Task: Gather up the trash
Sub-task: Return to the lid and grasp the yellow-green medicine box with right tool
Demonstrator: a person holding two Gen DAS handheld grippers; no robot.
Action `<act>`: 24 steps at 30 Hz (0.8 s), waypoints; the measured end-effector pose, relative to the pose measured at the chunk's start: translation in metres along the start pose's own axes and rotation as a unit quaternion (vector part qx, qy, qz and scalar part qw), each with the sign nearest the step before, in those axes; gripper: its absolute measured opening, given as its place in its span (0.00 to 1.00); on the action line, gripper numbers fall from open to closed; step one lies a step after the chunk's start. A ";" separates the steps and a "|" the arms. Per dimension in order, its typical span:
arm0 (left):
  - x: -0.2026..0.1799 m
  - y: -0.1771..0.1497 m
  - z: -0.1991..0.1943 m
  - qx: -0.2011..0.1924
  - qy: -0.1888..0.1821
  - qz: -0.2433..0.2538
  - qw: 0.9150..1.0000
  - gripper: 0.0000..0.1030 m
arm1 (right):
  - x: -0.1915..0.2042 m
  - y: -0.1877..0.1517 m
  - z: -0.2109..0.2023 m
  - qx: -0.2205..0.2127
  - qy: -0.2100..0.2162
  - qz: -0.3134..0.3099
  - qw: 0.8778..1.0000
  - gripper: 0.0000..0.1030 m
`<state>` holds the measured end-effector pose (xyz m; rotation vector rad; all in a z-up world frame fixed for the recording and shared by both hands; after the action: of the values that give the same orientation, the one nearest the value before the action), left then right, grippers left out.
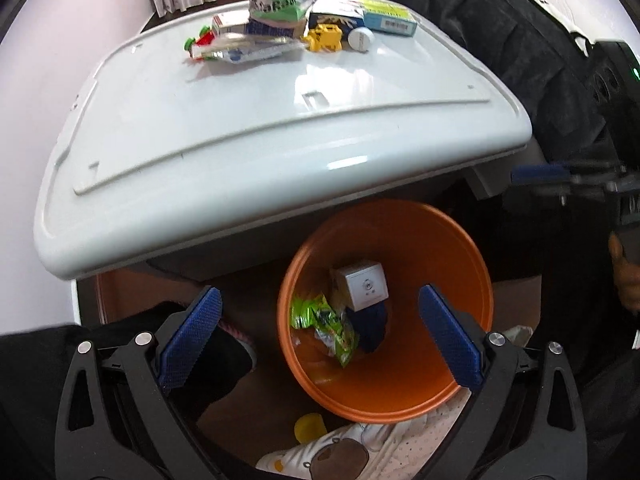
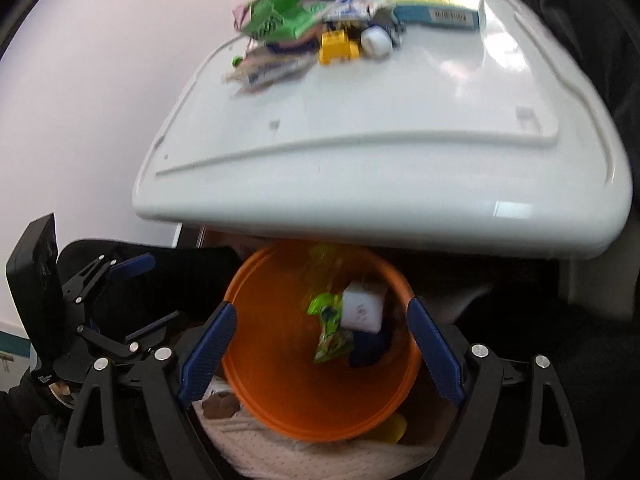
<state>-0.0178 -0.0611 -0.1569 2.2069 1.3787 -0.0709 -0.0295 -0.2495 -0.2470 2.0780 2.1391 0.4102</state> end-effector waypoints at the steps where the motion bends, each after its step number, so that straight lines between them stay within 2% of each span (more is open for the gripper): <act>1: 0.002 0.005 -0.002 -0.003 0.000 0.000 1.000 0.93 | -0.003 0.011 -0.003 -0.007 -0.004 -0.005 1.000 0.83; 5: 0.012 0.033 -0.012 -0.027 0.019 0.011 0.999 0.93 | -0.016 0.058 -0.011 -0.035 -0.021 -0.039 0.998 0.85; 11: 0.028 0.086 -0.022 -0.060 0.055 0.040 0.996 0.93 | -0.041 0.135 -0.005 -0.057 -0.077 -0.093 0.991 0.85; 13: 0.033 0.104 -0.021 -0.070 0.058 0.046 0.995 0.93 | -0.049 0.162 -0.002 -0.066 -0.099 -0.119 0.986 0.89; 15: 0.037 0.117 -0.018 -0.077 0.056 0.044 0.994 0.93 | -0.055 0.189 0.002 -0.078 -0.127 -0.152 0.977 0.95; 18: 0.042 0.124 -0.006 -0.074 0.047 0.029 0.996 0.93 | -0.065 0.231 0.014 -0.090 -0.176 -0.232 0.953 0.95; 21: 0.043 0.125 0.004 -0.062 0.037 0.022 0.997 0.93 | -0.070 0.258 0.035 -0.066 -0.189 -0.298 0.933 0.95; 24: 0.044 0.123 0.011 -0.049 0.050 0.037 0.997 0.93 | -0.076 0.278 0.055 -0.033 -0.193 -0.341 0.919 0.95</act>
<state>0.1098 -0.0714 -0.1298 2.2020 1.3216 0.1330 0.2561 -0.3152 -0.2281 1.1228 2.3476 -0.0198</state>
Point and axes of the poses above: each gripper's, at about its wrist camera, not at the fingertips, and z roughly the way its jaws point, x to its left, y to its top, the point moved 9 cm from there along z, roughly the way its jaws point, and after that the axes turned 14 degrees about -y, right-handed, at the moved point
